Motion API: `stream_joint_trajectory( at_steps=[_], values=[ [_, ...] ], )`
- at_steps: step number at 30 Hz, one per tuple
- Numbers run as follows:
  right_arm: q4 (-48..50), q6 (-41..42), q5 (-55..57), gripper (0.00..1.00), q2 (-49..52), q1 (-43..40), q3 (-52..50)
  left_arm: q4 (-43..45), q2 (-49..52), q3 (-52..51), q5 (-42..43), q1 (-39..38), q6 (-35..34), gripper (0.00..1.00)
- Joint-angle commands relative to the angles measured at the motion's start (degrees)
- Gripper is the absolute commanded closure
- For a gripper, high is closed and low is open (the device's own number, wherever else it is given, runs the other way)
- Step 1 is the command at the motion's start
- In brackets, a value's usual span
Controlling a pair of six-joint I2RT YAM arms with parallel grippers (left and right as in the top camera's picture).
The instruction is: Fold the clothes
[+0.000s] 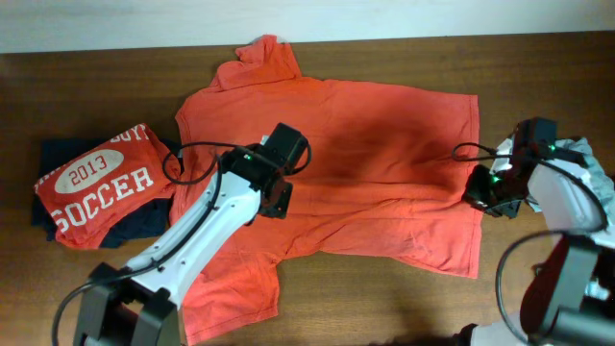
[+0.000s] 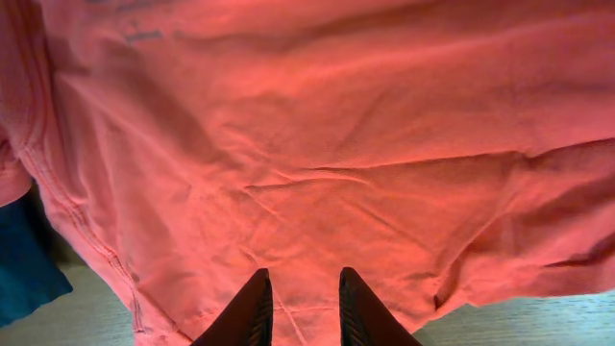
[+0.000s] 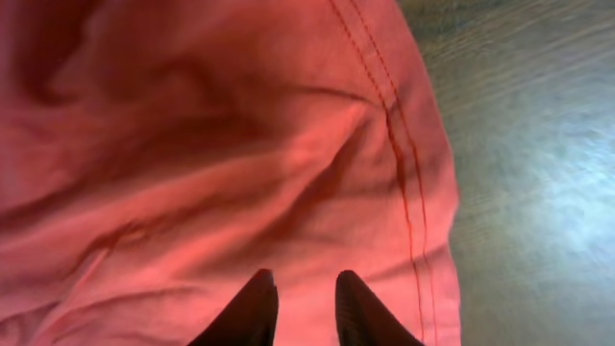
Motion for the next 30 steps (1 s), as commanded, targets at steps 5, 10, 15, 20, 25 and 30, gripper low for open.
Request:
stream_joint_trajectory(
  at_steps=[5, 10, 15, 20, 25, 30],
  values=[
    [11.37, -0.2, -7.65, 0.83, 9.53, -0.11, 0.04, -0.15, 5.14, -0.15, 9.46, 0.13, 2.23, 0.77],
    [16.92, 2.43, -9.22, 0.96, 11.78, -0.11, 0.04, -0.17, 8.35, -1.7, 12.61, 0.13, 2.29, 0.78],
    [17.77, 8.13, 2.34, 0.94, 12.72, -0.22, 0.07, -0.15, 10.91, -3.82, 13.77, 0.13, 3.3, 0.78],
    [13.55, 1.64, -8.41, 0.79, 11.82, -2.49, 4.63, -0.13, 12.28, -3.87, 13.77, 0.13, 3.3, 0.77],
    [1.38, -2.19, -15.28, 0.69, 8.24, -3.61, 11.15, 0.66, 12.28, -3.87, 12.83, 0.13, 4.76, 0.77],
    [-11.26, -3.04, -14.53, 0.64, 3.26, -3.37, 12.33, 1.07, 12.28, -3.87, 11.63, 0.15, 5.14, 0.77]
  ],
)
